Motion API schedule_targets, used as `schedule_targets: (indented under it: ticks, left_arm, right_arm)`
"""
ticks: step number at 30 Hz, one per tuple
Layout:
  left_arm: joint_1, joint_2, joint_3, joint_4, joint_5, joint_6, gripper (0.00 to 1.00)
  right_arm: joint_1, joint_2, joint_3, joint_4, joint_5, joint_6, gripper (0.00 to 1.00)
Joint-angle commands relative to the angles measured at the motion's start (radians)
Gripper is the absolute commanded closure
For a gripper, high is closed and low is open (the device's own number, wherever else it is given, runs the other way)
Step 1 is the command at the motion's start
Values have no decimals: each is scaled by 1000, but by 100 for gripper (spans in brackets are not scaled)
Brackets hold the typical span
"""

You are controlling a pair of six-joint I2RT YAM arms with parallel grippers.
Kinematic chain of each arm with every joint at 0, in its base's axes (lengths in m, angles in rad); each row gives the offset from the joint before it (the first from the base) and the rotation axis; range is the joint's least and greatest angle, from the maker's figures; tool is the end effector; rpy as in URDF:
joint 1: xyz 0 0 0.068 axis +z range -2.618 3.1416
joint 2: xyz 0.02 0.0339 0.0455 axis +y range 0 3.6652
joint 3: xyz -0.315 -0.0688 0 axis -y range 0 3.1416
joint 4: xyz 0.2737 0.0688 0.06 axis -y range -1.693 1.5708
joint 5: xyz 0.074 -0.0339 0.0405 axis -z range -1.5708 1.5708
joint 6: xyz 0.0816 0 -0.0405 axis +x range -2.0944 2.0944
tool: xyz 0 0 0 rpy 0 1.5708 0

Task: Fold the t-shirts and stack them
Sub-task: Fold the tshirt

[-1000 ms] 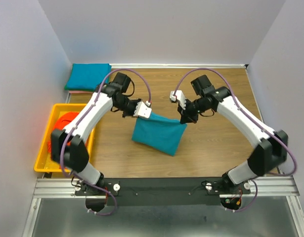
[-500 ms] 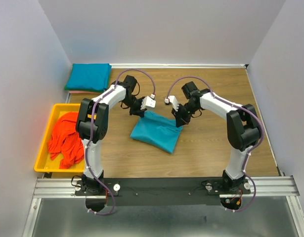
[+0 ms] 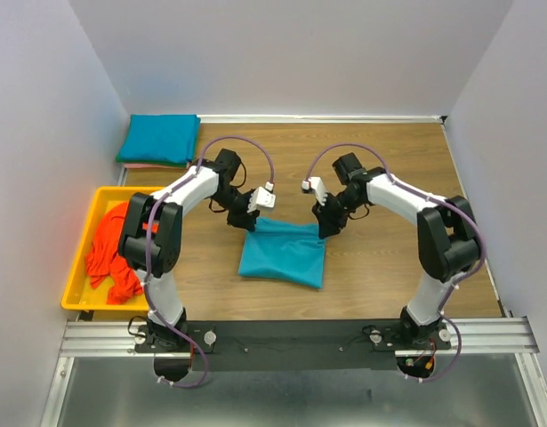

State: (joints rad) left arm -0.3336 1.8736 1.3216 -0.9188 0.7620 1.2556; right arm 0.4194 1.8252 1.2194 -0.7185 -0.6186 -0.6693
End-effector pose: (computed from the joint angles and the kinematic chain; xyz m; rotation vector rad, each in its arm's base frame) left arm 0.3517 -0.1815 0.1894 1.8790 1.7722 -0.8689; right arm 0.3394 0.2031 0.1756 -1.4952 2.2628 0.8174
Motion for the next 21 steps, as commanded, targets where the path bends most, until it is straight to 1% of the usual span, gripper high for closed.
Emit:
schedule_targets:
  ticks: [1,3,6,8,11,12,16,21]
  left_arm:
    - [1,-96,16,-45,49,-13,60]
    - [1,-128,33,-28,57,-30,52]
    - [-18,-133,73,17,79,-70,48]
    - [-34,-101,96,41,76,-85,48]
    - [-74,-61,114,75,65,-110,46]
    - [-84,-36,116,119,60,-125,45]
    - [-123,31,151,170,63,-165,45]
    - [-154,93,160,186,68,-176,45]
  right_arm:
    - [-10,-92,26,-33,-49,106,56]
    - [-34,-92,61,-35,-72,169,55]
    - [-82,-57,143,-35,-131,253,56]
    - [-100,7,204,-35,-174,302,59]
    - [-108,89,252,-33,-210,336,64]
    - [-110,110,276,-30,-225,356,68]
    - [-110,222,360,-15,-320,430,73]
    - [-108,339,439,-1,-349,467,78]
